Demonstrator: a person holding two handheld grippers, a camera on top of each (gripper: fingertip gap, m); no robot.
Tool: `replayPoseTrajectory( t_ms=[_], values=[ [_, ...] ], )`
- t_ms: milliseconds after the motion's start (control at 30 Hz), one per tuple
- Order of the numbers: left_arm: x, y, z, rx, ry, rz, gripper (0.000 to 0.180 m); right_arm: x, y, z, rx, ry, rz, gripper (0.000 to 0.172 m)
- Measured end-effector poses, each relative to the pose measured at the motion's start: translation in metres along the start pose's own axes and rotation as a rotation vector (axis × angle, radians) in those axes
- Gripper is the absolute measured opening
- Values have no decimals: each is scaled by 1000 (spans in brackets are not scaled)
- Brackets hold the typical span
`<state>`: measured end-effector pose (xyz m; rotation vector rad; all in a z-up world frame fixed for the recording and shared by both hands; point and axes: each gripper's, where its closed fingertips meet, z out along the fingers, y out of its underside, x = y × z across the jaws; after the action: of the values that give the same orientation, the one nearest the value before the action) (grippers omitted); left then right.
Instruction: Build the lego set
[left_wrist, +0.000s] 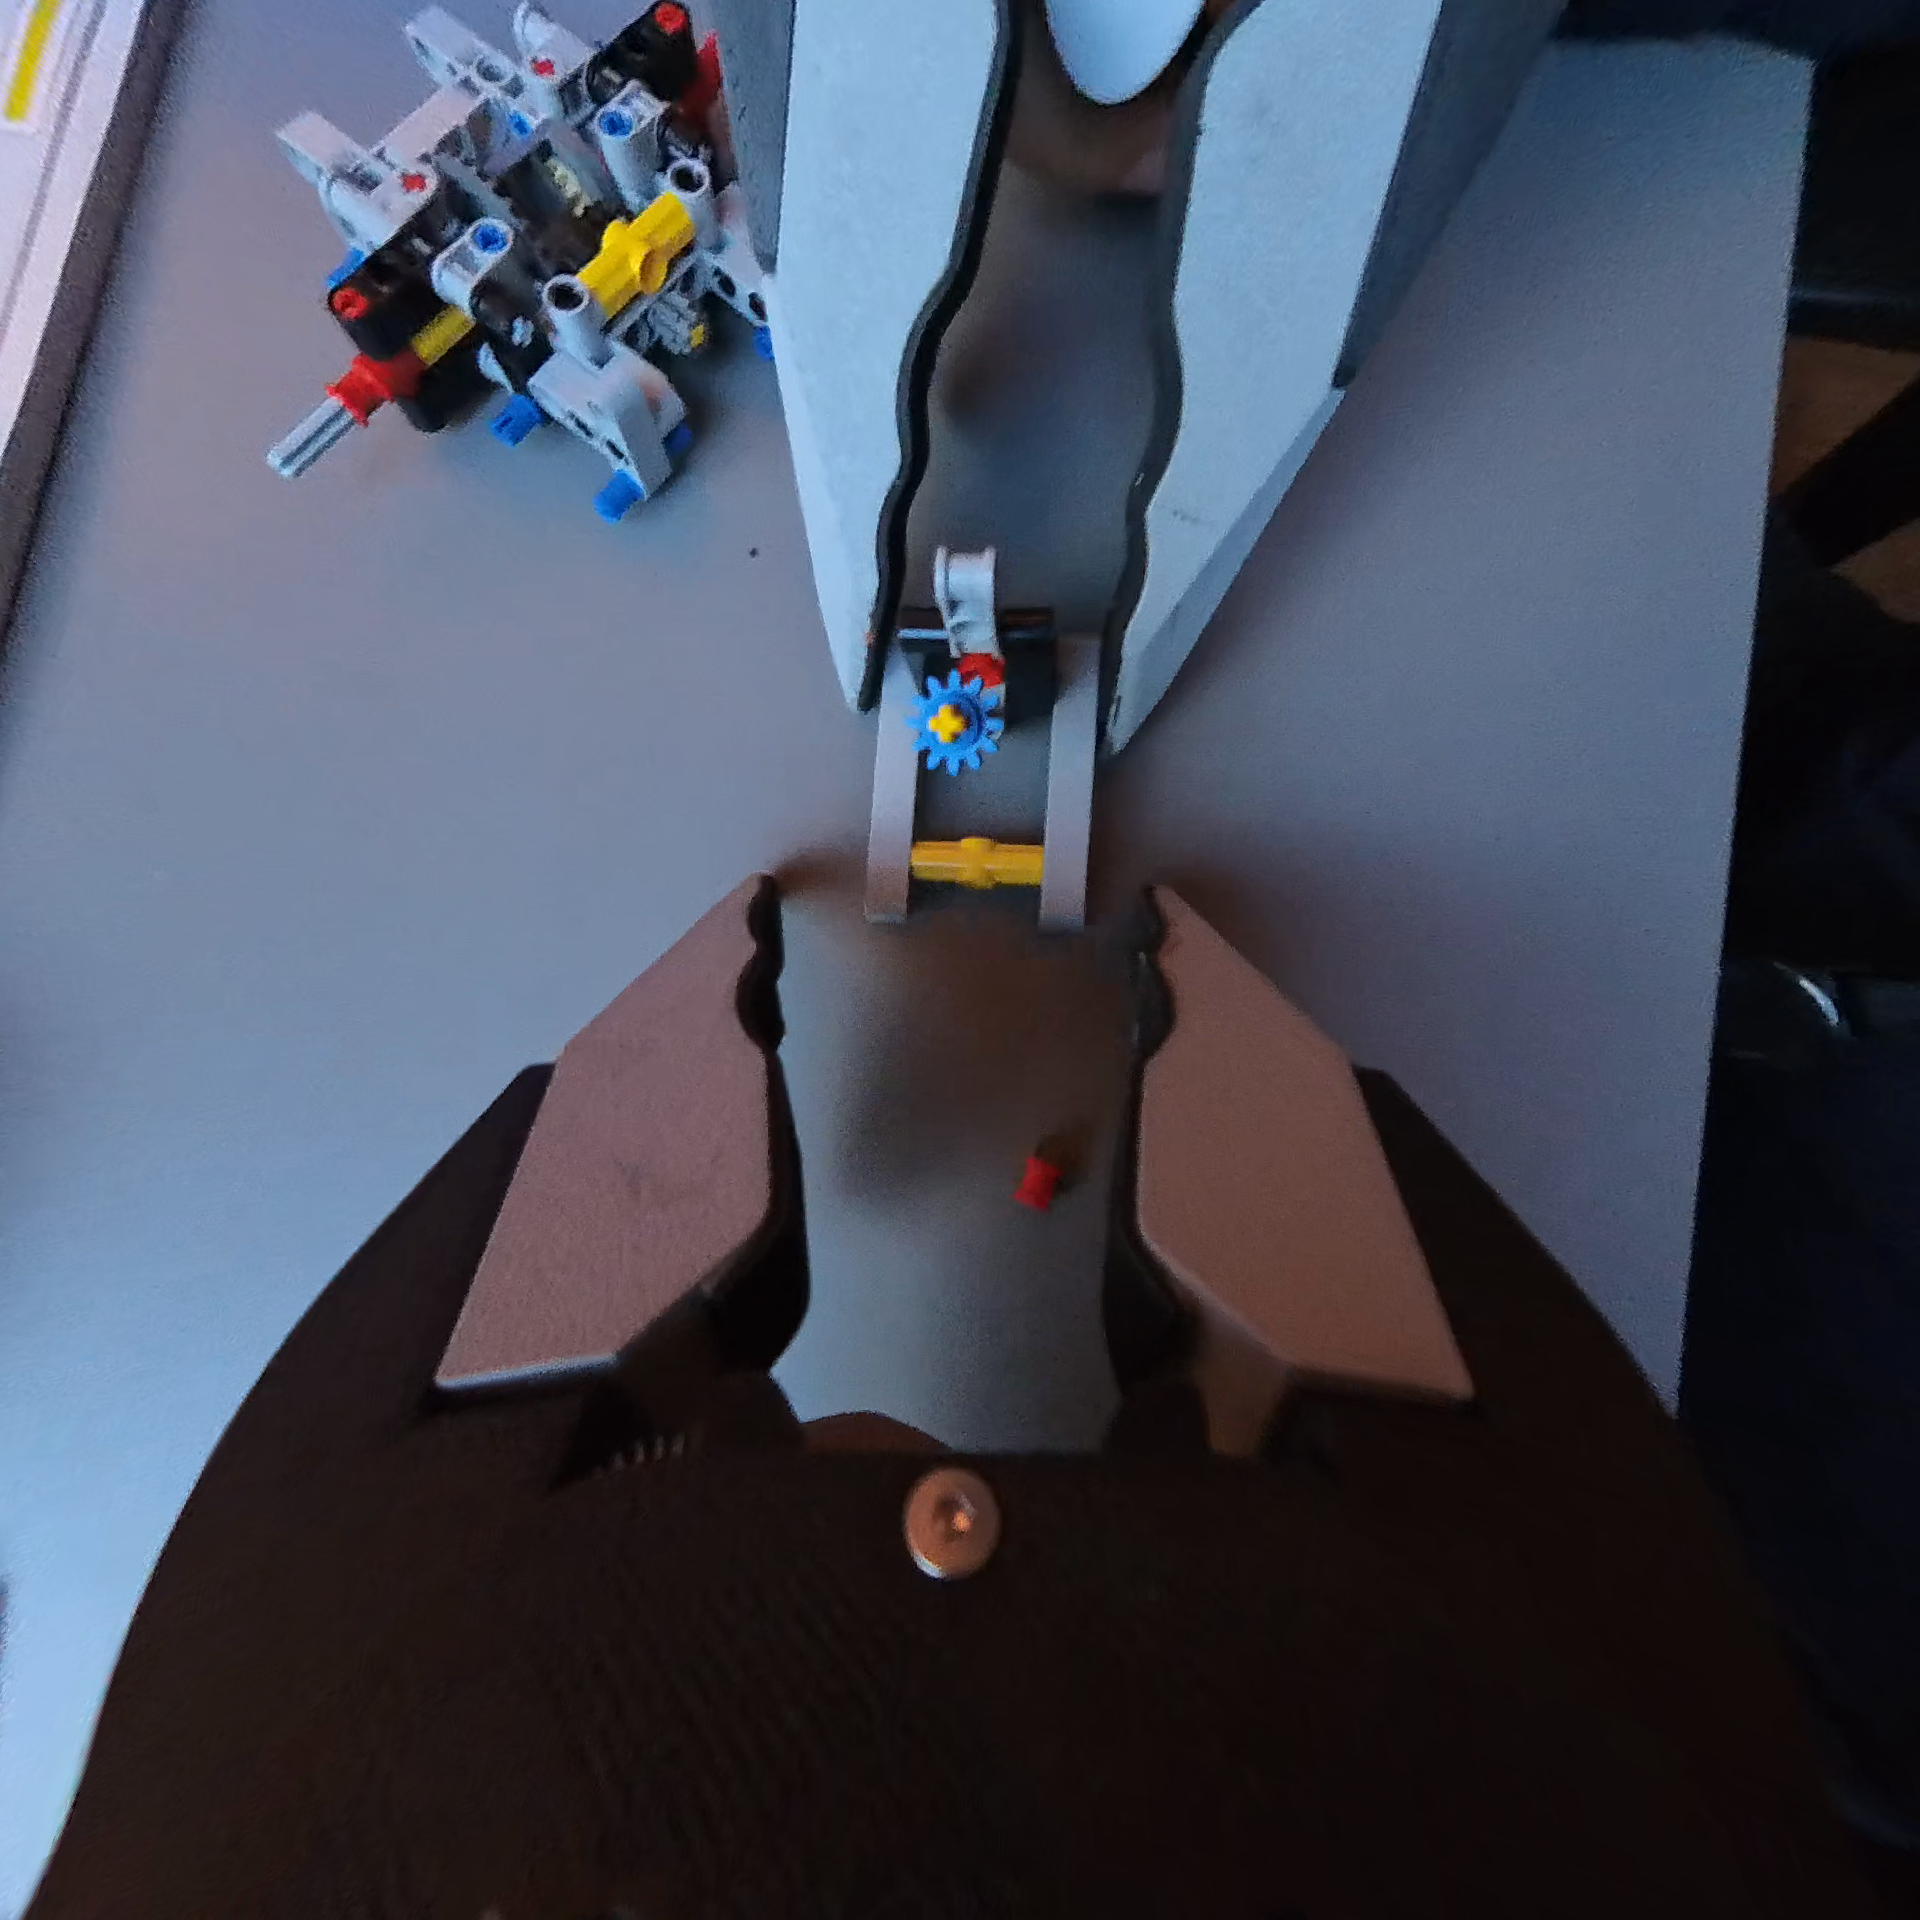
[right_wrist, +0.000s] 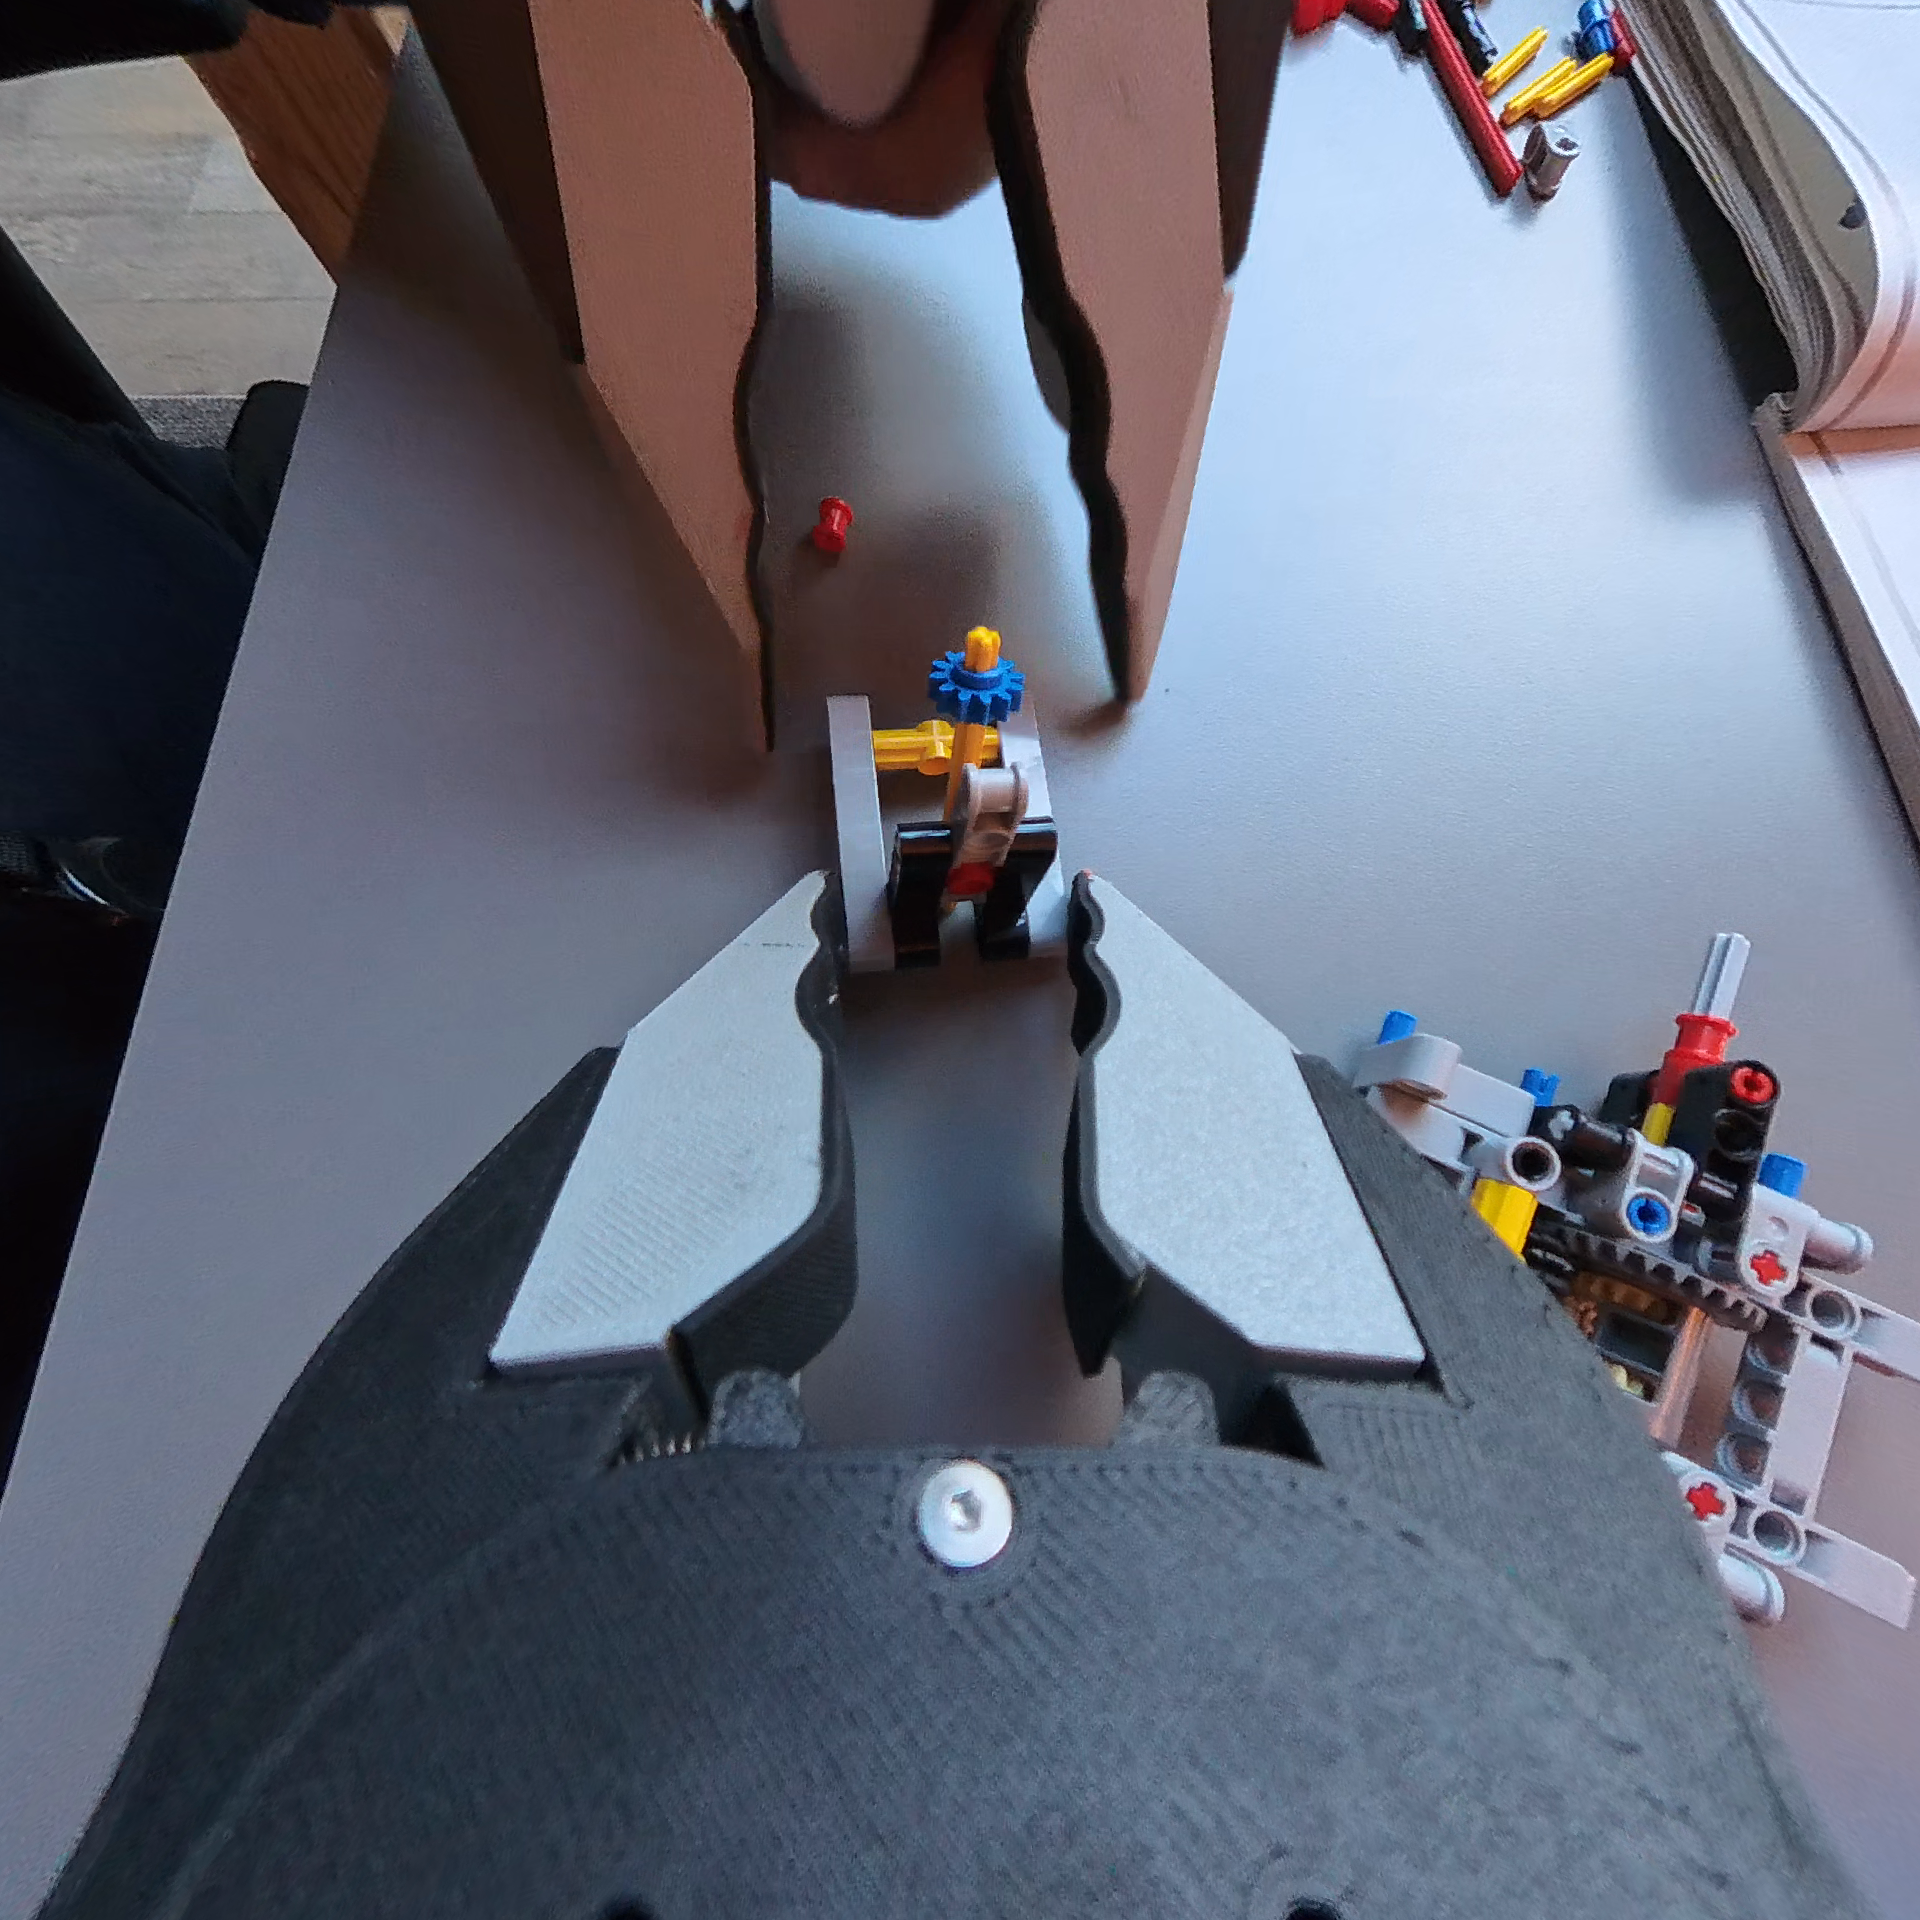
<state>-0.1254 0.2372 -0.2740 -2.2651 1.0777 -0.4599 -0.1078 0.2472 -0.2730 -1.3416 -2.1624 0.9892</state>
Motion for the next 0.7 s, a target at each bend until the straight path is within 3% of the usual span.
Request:
replayPoseTrajectory(
  t_ms=[67, 267, 333, 700],
  values=[
    [2, -3, 2, 3, 18, 13, 53, -1, 0, 0, 0, -2, -3, 40],
    [7, -8, 5, 32, 39, 11, 51, 1, -4, -4, 36, -3, 8, 40],
    [6, -10, 3, 49, 34, 17, 42, -2, -6, -5, 52, -20, 15, 40],
    [6, -13, -1, 53, 22, 45, 41, -3, -2, -1, 12, -35, 25, 40]
  ],
)
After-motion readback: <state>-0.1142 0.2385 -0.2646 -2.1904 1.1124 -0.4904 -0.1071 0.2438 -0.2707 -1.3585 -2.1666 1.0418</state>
